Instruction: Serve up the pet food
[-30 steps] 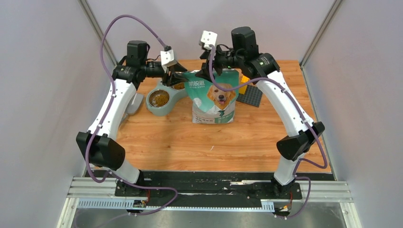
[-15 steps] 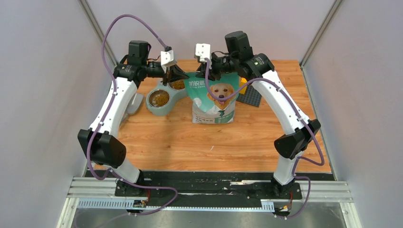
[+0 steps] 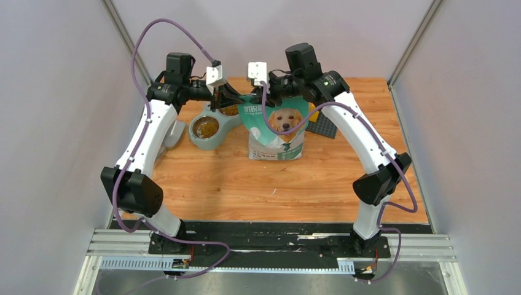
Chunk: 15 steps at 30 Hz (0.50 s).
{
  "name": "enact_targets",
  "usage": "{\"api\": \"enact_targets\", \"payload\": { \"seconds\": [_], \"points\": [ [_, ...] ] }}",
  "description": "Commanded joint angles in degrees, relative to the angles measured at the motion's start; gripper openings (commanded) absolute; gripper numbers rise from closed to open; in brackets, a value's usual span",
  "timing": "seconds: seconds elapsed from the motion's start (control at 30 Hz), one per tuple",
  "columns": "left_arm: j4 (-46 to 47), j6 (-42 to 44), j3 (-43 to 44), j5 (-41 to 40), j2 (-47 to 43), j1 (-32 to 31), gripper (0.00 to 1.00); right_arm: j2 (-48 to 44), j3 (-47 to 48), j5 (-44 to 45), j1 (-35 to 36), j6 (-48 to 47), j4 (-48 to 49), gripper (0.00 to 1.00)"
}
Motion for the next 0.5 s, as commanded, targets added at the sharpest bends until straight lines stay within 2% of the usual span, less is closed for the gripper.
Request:
{"api": "enact_targets", "payload": {
  "seconds": [0.0,0.17,0.47],
  "points": [
    [-2.8,2.7,2.0,2.0,0.3,-0.1,0.19,0.6,-0.7,-1.5,0.8,-2.1,1.3,0.29],
    [-5.5,5.1,2.0,1.0,0.6,-0.1,0.18,0.3,-2.3,0.1,1.2,-3.3,1.3,0.3],
    [-6.1,5.7,1.3,1.1,0.7,-0.2,0.2,0.0,-2.9,1.3,1.8,-4.1,1.5,0.11]
  ]
}}
